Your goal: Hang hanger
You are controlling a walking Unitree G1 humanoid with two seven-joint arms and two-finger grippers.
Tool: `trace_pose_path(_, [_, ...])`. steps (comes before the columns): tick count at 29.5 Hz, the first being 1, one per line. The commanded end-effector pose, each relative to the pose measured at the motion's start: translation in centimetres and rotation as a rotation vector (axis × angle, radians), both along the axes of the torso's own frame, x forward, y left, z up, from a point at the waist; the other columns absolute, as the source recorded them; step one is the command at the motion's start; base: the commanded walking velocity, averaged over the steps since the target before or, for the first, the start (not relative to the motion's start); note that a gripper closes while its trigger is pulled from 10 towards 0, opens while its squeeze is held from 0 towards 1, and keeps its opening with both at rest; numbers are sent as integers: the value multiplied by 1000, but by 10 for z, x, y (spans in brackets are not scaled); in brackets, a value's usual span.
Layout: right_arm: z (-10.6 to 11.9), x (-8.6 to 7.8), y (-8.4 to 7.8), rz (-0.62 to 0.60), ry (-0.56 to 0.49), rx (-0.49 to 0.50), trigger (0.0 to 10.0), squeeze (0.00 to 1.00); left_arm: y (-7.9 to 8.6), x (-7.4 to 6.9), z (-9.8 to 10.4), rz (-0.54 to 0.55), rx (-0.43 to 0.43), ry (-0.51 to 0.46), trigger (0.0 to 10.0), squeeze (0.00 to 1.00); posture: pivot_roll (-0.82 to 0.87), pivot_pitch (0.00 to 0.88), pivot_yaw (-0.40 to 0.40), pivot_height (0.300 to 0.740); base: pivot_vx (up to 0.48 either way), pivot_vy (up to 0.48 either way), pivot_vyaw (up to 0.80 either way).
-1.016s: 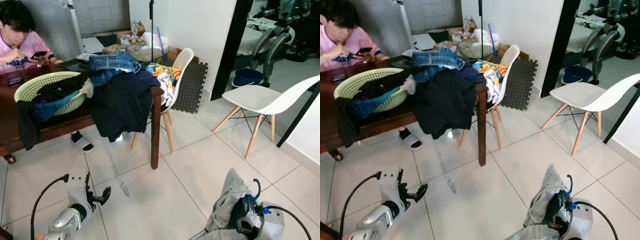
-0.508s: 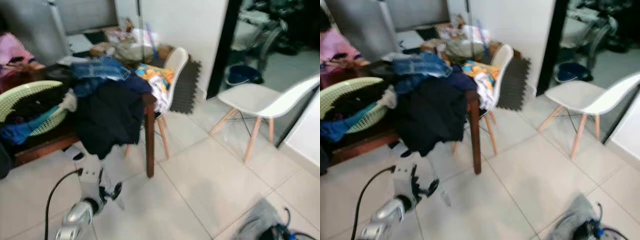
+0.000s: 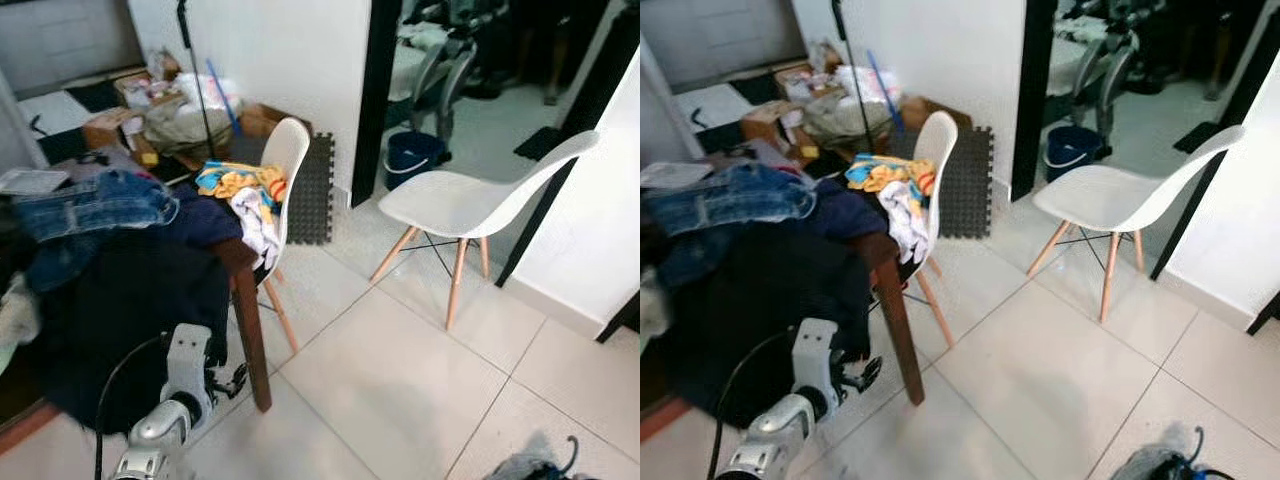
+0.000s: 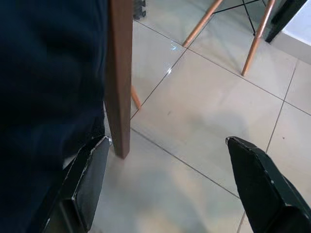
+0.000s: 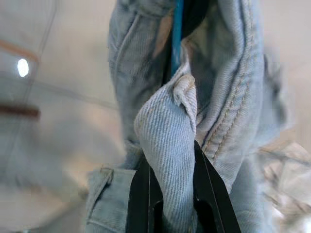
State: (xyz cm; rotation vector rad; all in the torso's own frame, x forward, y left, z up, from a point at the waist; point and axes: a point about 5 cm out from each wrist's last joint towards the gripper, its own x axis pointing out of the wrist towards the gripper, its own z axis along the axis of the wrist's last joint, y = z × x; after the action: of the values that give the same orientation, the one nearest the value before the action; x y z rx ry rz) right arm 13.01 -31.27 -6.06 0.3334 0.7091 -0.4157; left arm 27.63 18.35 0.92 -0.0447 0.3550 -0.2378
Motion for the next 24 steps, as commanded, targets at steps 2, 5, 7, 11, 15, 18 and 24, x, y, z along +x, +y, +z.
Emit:
trace_pose_path(2, [0,6,5,-10,-33,24,10000,0,0,-8,-9,-28,6,47,10000,0,-65,65,12,740,480,0,-800])
trace_pose_path(5, [2,11,7,5,-64,17,10000,0,-4,-8,-10,-63,6,50,10000,0,-66,65,13,740,425,0,-800])
trace_pose_path(7, [2,12,7,8,-69,16,10000,0,-4,-8,-9,-65,7,48,10000,0,-66,65,13,740,405,0,-800])
trace_pose_path(11, [3,13,7,9,-79,12,10000,0,-5,-8,-9,-77,-6,51,10000,0,-66,66,14,740,387,0,-800])
trace_pose_path(15, [3,13,7,7,-82,14,10000,0,-9,-8,-9,-117,-12,46,10000,0,-65,68,13,740,87,0,-800])
trace_pose_path(18, [3,13,7,4,-84,16,10000,0,-11,-9,-9,-139,-18,41,10000,0,-67,68,14,740,0,0,-800])
trace_pose_path(24, [2,13,7,1,-85,16,10000,0,-11,-9,-10,-134,-24,52,10000,0,-68,67,16,740,0,0,-800])
